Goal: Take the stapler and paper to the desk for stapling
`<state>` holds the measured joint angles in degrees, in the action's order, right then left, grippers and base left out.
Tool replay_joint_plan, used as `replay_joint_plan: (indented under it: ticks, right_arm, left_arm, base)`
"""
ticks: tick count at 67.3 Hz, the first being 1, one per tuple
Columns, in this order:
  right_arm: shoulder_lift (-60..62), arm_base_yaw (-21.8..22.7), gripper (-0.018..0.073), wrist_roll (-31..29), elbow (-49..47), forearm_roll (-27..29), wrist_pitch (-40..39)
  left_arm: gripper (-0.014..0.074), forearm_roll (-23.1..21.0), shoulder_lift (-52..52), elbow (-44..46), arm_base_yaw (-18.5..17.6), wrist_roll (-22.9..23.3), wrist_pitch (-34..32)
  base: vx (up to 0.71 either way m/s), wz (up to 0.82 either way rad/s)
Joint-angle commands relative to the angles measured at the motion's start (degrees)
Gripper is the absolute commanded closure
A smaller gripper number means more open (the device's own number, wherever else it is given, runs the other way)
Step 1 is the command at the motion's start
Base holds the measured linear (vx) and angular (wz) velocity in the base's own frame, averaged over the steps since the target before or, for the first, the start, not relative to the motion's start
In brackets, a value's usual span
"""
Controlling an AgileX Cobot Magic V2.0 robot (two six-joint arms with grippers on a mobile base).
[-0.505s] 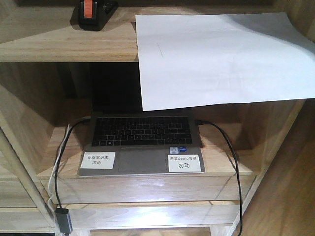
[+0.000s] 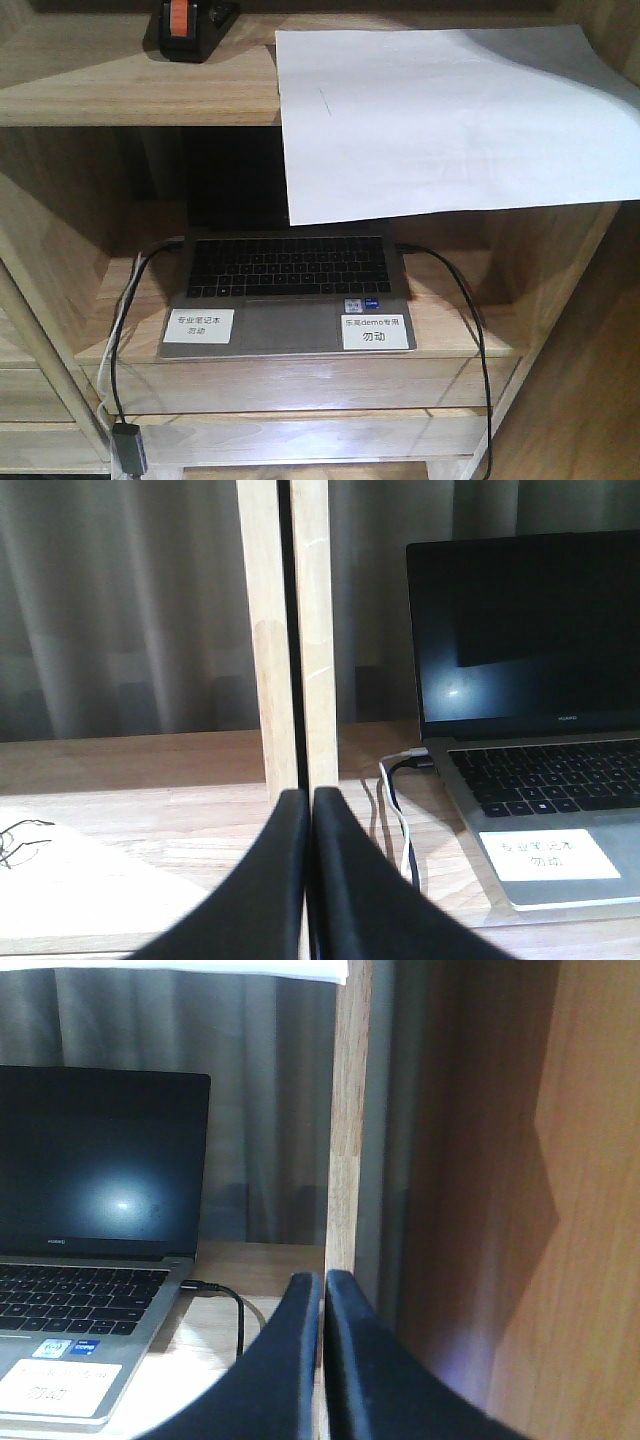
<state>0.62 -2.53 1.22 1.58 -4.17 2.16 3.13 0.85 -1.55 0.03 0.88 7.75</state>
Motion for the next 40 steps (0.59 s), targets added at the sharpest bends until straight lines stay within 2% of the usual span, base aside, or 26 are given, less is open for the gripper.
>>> replay_joint_plan:
  ticks: [1,40]
  right_arm:
    - [0.8,0.3,0.0568,0.0,0.2,-0.3,-4.2]
    - [0.8,0.3,0.0568,0.0,0.2,-0.3,-4.2]
  left_arm:
    - [0.0603,-0.4,0.7,-1.6,0.0,0.5,-4.1]
    - [0.0603,-0.4,0.7,-1.6,0.0,0.5,-4.3]
  base:
    - [0.00,0.00]
    - [0.00,0.00]
